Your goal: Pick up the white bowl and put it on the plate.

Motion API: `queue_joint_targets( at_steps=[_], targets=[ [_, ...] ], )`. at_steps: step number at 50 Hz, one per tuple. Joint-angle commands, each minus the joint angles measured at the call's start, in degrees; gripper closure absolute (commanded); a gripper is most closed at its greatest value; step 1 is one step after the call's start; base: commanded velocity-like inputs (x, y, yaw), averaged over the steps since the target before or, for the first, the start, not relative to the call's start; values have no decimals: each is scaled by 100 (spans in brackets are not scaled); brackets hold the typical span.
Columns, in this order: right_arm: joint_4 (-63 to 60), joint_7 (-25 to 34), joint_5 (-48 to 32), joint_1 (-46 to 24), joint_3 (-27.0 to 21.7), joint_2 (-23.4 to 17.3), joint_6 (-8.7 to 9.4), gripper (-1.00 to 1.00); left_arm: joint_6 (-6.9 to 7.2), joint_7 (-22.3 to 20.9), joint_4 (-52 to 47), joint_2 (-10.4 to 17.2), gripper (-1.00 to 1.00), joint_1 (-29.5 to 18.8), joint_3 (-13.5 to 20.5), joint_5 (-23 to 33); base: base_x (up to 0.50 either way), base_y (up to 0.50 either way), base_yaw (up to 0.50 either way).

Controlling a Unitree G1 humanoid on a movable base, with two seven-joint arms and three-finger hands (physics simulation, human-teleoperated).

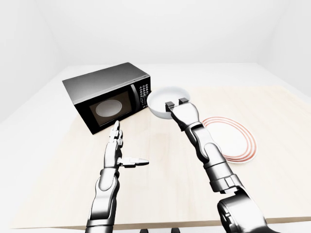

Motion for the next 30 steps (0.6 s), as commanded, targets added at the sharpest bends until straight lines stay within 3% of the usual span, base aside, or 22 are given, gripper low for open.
queue_joint_targets(
  at_steps=[1,13,17,30],
  targets=[
    [-114,-361,23,82,-179,-242,0,100,-20,-13,11,1,-100,11,1,-2,0,0,0],
    [-95,-438,251,207,-410,-590,0,100,31,-7,-33,-1,-100,6,0,-1,0,0,0],
    [-121,-459,329,295,-506,-737,0,100,-21,-3,30,-3,-100,-2,-2,6,0,0,0],
    [-232,-376,560,420,-726,-1039,0,100,99,8,-88,-5,-100,7,1,-9,0,0,0]
  ],
)
